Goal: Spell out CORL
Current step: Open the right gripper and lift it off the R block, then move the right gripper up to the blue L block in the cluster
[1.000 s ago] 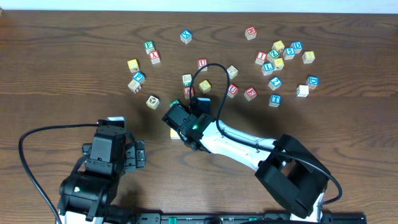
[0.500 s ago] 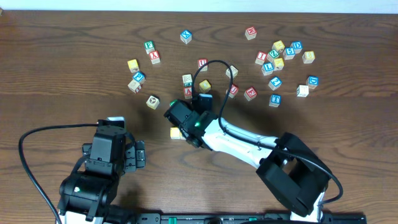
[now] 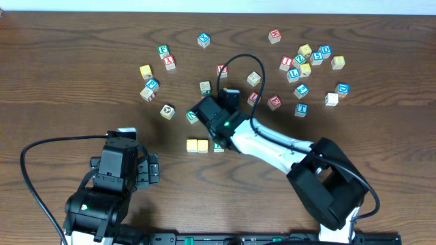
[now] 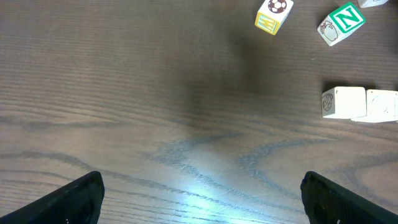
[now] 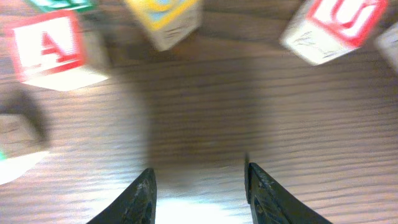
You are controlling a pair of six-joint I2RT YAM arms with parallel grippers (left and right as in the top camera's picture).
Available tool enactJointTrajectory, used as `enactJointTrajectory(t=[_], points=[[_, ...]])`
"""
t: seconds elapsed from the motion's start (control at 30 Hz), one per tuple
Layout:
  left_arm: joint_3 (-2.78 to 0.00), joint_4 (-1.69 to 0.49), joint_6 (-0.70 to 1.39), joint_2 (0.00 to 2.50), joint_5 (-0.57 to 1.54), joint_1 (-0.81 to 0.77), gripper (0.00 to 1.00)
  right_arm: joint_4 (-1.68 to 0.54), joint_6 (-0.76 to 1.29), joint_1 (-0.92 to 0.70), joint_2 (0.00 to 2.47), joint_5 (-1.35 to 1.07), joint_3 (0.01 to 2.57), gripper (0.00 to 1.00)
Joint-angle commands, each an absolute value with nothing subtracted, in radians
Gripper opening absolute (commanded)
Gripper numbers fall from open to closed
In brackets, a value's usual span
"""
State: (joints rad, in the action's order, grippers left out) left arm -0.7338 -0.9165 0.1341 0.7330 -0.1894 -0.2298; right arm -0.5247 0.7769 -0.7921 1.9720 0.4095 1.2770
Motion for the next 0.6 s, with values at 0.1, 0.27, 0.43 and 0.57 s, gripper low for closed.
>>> enactJointTrajectory(t=[0.1, 0.27, 0.43, 0.57], points=[[-0.736, -0.919, 0.143, 0.733, -0.192, -0.226, 0.99, -0.596, 0.652, -0.731, 1.872, 0.444, 1.344, 0.45], [-0.736, -0.919, 0.143, 0.733, -0.192, -0.226, 0.99, -0.606, 0.54, -0.705, 1.773, 0.443, 1.347, 0.54], [-0.736, -0.919, 0.143, 0.733, -0.192, -0.226, 0.99, -0.613, 0.403, -0.654, 1.697, 0.443, 1.347, 0.58], [-0.736, -0.919, 0.143, 0.733, -0.192, -0.226, 0.99, -0.677, 0.34, -0.539, 1.685, 0.386, 1.368, 0.57]])
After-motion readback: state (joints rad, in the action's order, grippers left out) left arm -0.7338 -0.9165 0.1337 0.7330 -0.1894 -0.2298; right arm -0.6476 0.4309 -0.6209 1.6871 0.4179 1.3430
